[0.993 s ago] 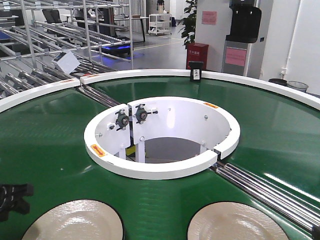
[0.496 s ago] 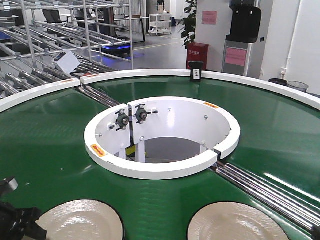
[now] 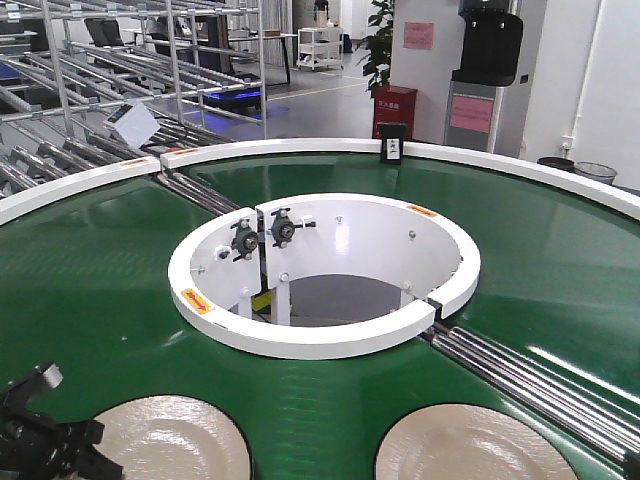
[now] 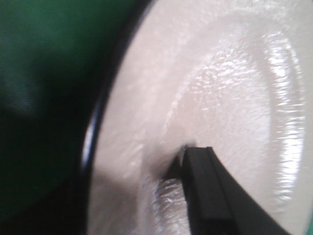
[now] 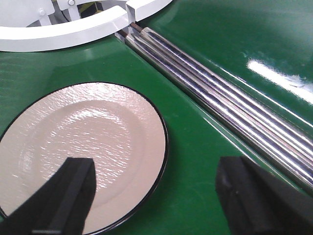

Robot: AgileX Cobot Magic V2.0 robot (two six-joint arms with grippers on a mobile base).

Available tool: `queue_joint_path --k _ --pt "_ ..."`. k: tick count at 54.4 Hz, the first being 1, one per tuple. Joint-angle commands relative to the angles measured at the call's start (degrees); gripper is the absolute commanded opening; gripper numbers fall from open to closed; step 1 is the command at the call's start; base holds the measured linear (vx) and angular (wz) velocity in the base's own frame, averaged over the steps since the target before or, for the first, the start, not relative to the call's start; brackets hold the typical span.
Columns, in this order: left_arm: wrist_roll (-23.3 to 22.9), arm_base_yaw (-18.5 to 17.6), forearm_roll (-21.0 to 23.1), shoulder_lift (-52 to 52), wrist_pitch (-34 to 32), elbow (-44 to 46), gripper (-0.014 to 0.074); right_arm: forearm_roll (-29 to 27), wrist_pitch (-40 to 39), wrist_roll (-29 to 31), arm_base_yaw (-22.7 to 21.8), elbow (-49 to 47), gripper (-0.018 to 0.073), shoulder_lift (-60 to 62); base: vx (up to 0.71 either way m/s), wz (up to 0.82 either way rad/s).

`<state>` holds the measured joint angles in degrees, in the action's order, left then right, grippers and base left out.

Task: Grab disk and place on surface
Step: 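Lower both grippers to the rims of the two cream plates, then grip each plate rim and lift both plates upright off the conveyor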

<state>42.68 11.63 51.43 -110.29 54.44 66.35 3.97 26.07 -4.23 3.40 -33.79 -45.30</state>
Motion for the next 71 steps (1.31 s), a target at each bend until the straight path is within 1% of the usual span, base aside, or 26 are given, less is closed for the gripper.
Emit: queue_joint_path --k 1,3,4,5,8,10,13,17,22,27,30,34,38,40,43,44,47,53,58,61,64,71 --pt "0.5 -0.3 2.5 2.8 2.0 1.4 0.0243 0.7 -4.1 0.5 0.0 -2.0 0.0551 0.1 0.00 0.00" --pt "0.5 -0.3 2.5 2.8 2.5 1.4 0.0188 0.8 -4.1 0.4 0.0 -2.0 0.0551 0.1 0.00 0.00" --pt "0.3 -0.3 3.1 2.8 3.9 1.6 0.0010 -0.8 -3.2 -1.5 0.0 -2.1 0.0551 0.1 0.00 0.00" --pt "0.2 -0.3 3.2 2.9 4.0 1.6 -0.0010 -1.6 -2.6 -2.6 0.0 -2.1 0.0551 0.0 0.00 0.00" --pt "-0.7 -0.3 3.4 3.4 4.1 1.6 -0.0010 -3.2 0.0 -5.4 0.0 -2.6 0.0550 -1.1 0.00 0.00" --pt "-1.7 -0.3 3.5 3.8 4.1 1.6 -0.0010 -3.3 3.0 -7.4 0.0 -3.5 0.0548 -2.4 0.00 0.00" --pt "-3.1 -0.3 3.7 4.7 3.8 1.6 -0.0008 -2.9 9.0 -10.2 -0.1 -6.0 0.0545 -5.0 0.00 0.00" --pt "-3.4 -0.3 4.5 6.1 3.7 1.6 -0.0008 -2.4 16.5 -12.1 -0.8 -10.7 0.0542 -9.6 0.00 0.00" --pt "-2.9 -0.3 4.8 8.7 3.6 1.6 -0.0007 -2.4 23.9 -12.1 -3.7 -17.9 0.0542 -16.3 0.00 0.00" --pt "-2.9 -0.3 4.7 10.9 3.6 1.6 -0.0007 -2.9 27.5 -10.4 -8.1 -24.7 0.0533 -22.3 0.00 0.00" --pt "-3.0 -0.3 4.9 12.5 3.6 1.6 -0.0007 -4.0 27.4 -8.3 -11.8 -27.5 0.0523 -25.7 0.00 0.00" --pt "-4.2 -0.3 5.6 14.3 4.4 1.6 -0.0007 -8.9 27.1 -4.6 -17.3 -30.0 0.0507 -29.8 0.00 0.00" --pt "-4.7 -0.3 5.9 16.2 4.7 1.6 -0.0007 -16.8 26.9 1.6 -22.4 -30.9 0.0489 -33.8 0.00 0.00" --pt "-4.7 -0.3 5.9 17.4 4.5 1.6 -0.0007 -22.2 26.9 5.9 -24.9 -30.8 0.0478 -36.1 0.00 0.00" --pt "-4.7 -0.3 6.1 18.8 4.1 1.6 -0.0007 -28.9 26.8 11.9 -27.1 -30.7 0.0463 -39.1 0.00 0.00" --pt "-4.7 -0.3 6.3 19.3 3.9 1.6 -0.0007 -30.5 26.7 14.7 -27.6 -30.7 0.0459 -40.1 0.00 0.00" --pt "-5.0 -0.3 7.2 20.3 3.8 1.6 -0.0007 -35.9 26.1 22.0 -27.4 -30.7 0.0445 -42.3 0.00 0.00" --pt "-5.8 -0.3 9.5 21.4 4.0 1.6 -0.0007 -46.6 23.8 33.6 -26.8 -30.7 0.0435 -47.2 0.00 0.00" --pt "-5.8 -0.3 10.8 21.6 4.1 1.6 -0.0007 -52.3 23.9 41.4 -25.6 -30.7 0.0435 -50.9 0.00 0.00" --pt "-5.8 -0.3 10.8 21.6 4.1 1.6 -0.0007 -54.0 25.1 44.7 -24.5 -30.7 0.0435 -53.1 0.00 0.00" --pt "-5.8 -0.3 10.8 21.6 4.2 1.6 -0.0007 -54.2 26.0 46.3 -23.1 -30.7 0.0435 -55.1 0.00 0.00" --pt "-5.8 -0.3 11.0 21.6 5.6 1.6 -0.0007 -52.9 26.5 46.7 -19.6 -30.7 0.0435 -58.8 0.00 0.00"
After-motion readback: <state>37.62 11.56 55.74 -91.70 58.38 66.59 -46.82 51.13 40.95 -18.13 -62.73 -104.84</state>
